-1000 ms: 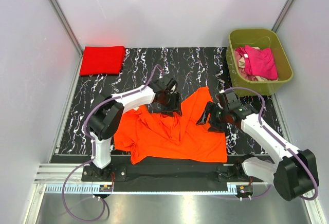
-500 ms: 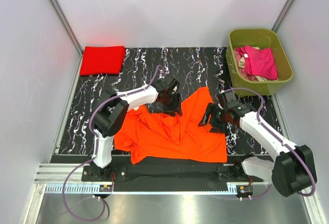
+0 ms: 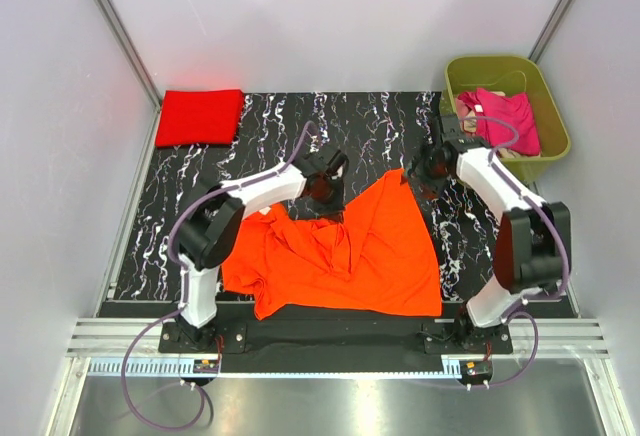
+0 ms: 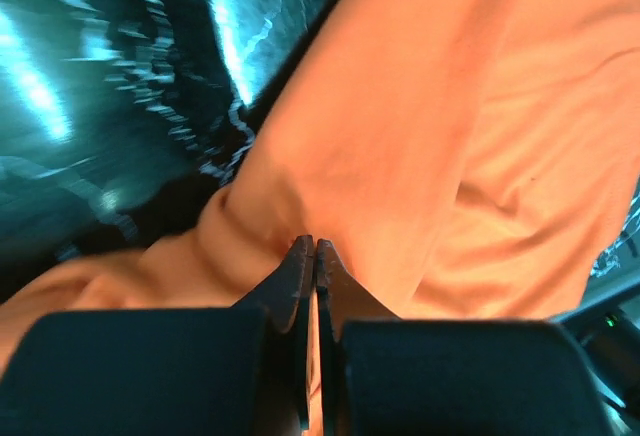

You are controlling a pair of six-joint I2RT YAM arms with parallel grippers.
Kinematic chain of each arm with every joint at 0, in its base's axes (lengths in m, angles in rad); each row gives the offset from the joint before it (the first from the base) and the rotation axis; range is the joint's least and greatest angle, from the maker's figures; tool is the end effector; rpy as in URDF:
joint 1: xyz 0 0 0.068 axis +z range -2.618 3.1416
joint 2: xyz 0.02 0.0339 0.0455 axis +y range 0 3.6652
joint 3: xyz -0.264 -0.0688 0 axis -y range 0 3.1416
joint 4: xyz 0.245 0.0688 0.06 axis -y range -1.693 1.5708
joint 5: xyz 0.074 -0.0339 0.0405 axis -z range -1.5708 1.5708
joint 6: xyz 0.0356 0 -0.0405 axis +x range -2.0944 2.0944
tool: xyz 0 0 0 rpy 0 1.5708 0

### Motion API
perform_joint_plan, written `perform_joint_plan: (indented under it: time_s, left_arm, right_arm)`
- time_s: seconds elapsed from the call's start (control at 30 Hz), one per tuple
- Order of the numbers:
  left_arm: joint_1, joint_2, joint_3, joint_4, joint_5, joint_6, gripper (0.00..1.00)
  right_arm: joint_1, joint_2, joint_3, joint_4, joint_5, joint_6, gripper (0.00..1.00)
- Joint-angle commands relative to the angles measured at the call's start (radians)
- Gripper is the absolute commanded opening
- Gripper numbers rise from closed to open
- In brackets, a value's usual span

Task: Fold and stack the t-shirts
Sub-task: Flatten the tshirt out

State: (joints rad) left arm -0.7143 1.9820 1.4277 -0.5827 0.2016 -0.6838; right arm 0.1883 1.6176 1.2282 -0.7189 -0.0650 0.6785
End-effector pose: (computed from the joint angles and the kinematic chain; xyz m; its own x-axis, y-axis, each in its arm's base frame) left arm 0.3060 -0.2747 0.1788 -0.9771 0.0280 -0.2110 0.1137 0.9066 -0.4064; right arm 0.3244 0.0642 0.2417 -0.8195 0.4814 -0.3109 0.3842 0.8641 0.3253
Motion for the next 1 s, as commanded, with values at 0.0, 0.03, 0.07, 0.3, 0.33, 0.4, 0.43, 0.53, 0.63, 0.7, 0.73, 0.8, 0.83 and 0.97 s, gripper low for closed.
perform_joint_plan:
  time_s: [0.0, 0.03, 0.07, 0.3, 0.33, 0.4, 0.43, 0.53, 0.63, 0.7, 0.73, 0.8, 0.83, 0.97]
  left_arm:
    - [0.006, -0.173, 0.056, -0.012, -0.165, 0.058, 0.0]
    - [0.016, -0.222, 0.054, -0.019, -0.188, 0.061, 0.0]
    - [0.021, -0.247, 0.053, -0.02, -0.239, 0.061, 0.0]
    - [0.09, -0.419, 0.01, -0.028, -0.344, 0.044, 0.0]
    - [0.11, -0.445, 0.005, -0.032, -0.347, 0.043, 0.0]
    - [0.13, -0.465, -0.007, -0.035, -0.34, 0.041, 0.0]
    - [0.151, -0.482, -0.012, -0.039, -0.335, 0.041, 0.0]
    - [0.196, -0.515, -0.036, -0.04, -0.327, 0.026, 0.0]
    - [0.24, -0.551, -0.059, -0.039, -0.335, 0.021, 0.0]
    - [0.275, -0.568, -0.069, -0.04, -0.327, 0.024, 0.0]
    - [0.286, -0.572, -0.07, -0.04, -0.321, 0.027, 0.0]
    - [0.303, -0.574, -0.067, -0.039, -0.308, 0.032, 0.0]
    - [0.312, -0.574, -0.066, -0.039, -0.304, 0.035, 0.0]
    - [0.32, -0.575, -0.069, -0.039, -0.292, 0.036, 0.0]
  right_arm:
    - [0.002, 0.1, 0.163, 0.021, 0.122, 0.0, 0.65]
    - [0.003, 0.158, 0.195, 0.022, 0.137, -0.007, 0.65]
    - [0.003, 0.188, 0.223, 0.024, 0.158, -0.013, 0.65]
    - [0.004, 0.386, 0.424, 0.039, 0.186, -0.091, 0.54]
    - [0.003, 0.412, 0.435, 0.039, 0.191, -0.1, 0.51]
    - [0.003, 0.427, 0.45, 0.039, 0.18, -0.103, 0.41]
    - [0.005, 0.441, 0.453, 0.047, 0.168, -0.097, 0.38]
    - [0.005, 0.467, 0.459, 0.049, 0.136, -0.039, 0.38]
    - [0.007, 0.485, 0.464, 0.049, 0.12, 0.06, 0.4]
    - [0.01, 0.495, 0.456, 0.047, 0.126, 0.119, 0.43]
    - [0.011, 0.495, 0.455, 0.044, 0.134, 0.168, 0.43]
    - [0.016, 0.493, 0.448, 0.044, 0.155, 0.214, 0.43]
    - [0.016, 0.493, 0.445, 0.038, 0.175, 0.267, 0.43]
    - [0.02, 0.504, 0.464, 0.013, 0.212, 0.335, 0.41]
